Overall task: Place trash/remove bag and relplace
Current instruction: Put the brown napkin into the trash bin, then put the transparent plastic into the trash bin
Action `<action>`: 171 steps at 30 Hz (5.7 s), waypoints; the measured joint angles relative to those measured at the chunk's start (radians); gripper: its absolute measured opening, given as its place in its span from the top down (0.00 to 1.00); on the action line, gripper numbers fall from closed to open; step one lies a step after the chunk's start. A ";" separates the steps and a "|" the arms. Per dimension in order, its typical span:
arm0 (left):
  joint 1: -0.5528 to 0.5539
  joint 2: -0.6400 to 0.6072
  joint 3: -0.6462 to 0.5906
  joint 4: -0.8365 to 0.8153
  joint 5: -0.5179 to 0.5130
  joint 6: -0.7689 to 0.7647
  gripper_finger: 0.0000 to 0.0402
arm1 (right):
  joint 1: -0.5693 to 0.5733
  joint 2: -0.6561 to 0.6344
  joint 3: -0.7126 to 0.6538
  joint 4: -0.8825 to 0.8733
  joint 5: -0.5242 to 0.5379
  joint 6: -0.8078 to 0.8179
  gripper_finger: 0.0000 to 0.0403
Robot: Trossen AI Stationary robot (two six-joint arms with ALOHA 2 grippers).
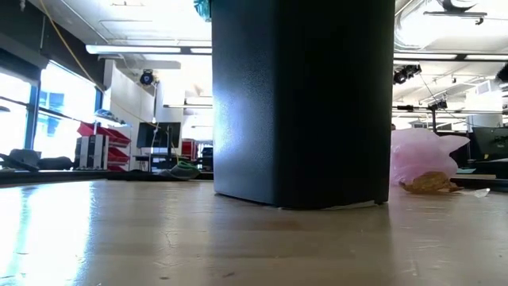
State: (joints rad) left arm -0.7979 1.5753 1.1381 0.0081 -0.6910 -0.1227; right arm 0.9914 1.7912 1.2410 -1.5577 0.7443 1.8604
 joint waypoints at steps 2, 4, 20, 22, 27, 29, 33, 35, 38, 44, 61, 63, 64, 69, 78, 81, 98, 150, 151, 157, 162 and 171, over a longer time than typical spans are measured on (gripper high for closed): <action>0.000 0.000 0.000 0.002 0.000 -0.004 0.61 | -0.011 -0.008 -0.070 0.023 0.000 0.016 0.62; 0.000 0.000 0.000 0.009 0.000 -0.006 0.61 | -0.024 -0.034 -0.146 0.087 0.013 0.018 0.62; 0.006 0.000 0.000 0.005 -0.016 -0.019 0.61 | -0.135 -0.415 -0.691 0.609 0.060 -0.251 0.62; 0.006 0.000 0.000 0.005 -0.016 -0.023 0.61 | -0.159 -0.480 -0.753 0.711 0.067 -0.319 0.62; 0.006 0.000 0.000 0.005 -0.016 -0.024 0.61 | -0.255 -0.604 -0.883 0.956 0.037 -0.528 0.58; 0.006 0.000 0.000 0.005 -0.016 -0.024 0.61 | -0.297 -0.625 -0.891 0.963 0.029 -0.582 0.54; 0.006 0.000 0.000 0.004 -0.008 -0.024 0.61 | -0.382 -0.645 -0.883 0.981 0.030 -0.722 0.47; 0.006 0.000 0.000 0.004 -0.002 -0.024 0.61 | -0.429 -0.645 -0.882 0.989 0.012 -0.787 0.44; 0.008 0.000 0.000 0.004 -0.001 -0.024 0.61 | -0.501 -0.645 -0.883 1.022 -0.049 -0.894 0.43; 0.012 0.000 0.000 0.004 0.000 -0.024 0.61 | -0.636 -0.645 -0.883 1.052 -0.127 -1.024 0.47; 0.004 -0.001 0.000 0.004 0.000 -0.031 0.61 | -0.744 -0.587 -0.882 1.210 -0.251 -1.024 0.99; 0.000 -0.001 0.000 0.003 0.000 -0.032 0.61 | -0.717 -0.587 -0.864 1.207 -0.214 -0.984 1.00; -0.002 -0.001 0.000 0.002 0.000 -0.033 0.61 | -0.701 -0.587 -0.849 1.208 -0.193 -0.968 1.00; -0.014 -0.001 0.000 -0.010 -0.001 -0.049 0.61 | -0.612 -0.588 -0.710 1.100 -0.037 -0.891 1.00; -0.017 -0.001 0.000 -0.011 -0.005 -0.050 0.61 | -0.497 -0.589 -0.317 0.584 0.317 -0.711 1.00; -0.017 -0.001 0.000 -0.011 -0.005 -0.050 0.61 | -0.464 -0.589 -0.201 0.523 0.414 -0.740 1.00; -0.017 -0.001 0.000 -0.010 -0.002 -0.050 0.61 | -0.373 -0.547 -0.014 1.395 0.226 -1.772 1.00; 0.000 0.000 0.000 -0.056 0.001 -0.059 0.61 | 0.017 -0.183 -0.021 0.020 0.292 -0.056 0.55; 0.000 0.000 0.000 -0.055 0.001 -0.060 0.61 | 0.017 -0.173 -0.051 0.032 0.285 -0.017 0.55; 0.000 0.000 0.000 -0.055 0.001 -0.068 0.61 | 0.019 -0.201 -0.322 0.287 0.262 0.127 0.55; 0.001 0.000 0.000 -0.055 0.001 -0.076 0.61 | 0.001 -0.269 -0.561 0.533 0.240 0.148 0.55; 0.013 0.003 0.000 -0.054 0.000 -0.094 0.61 | -0.063 -0.373 -0.825 0.844 0.194 -0.030 0.55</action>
State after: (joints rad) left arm -0.7844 1.5784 1.1385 -0.0460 -0.6910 -0.2168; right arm 0.9286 1.4182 0.4163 -0.7140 0.9383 1.8303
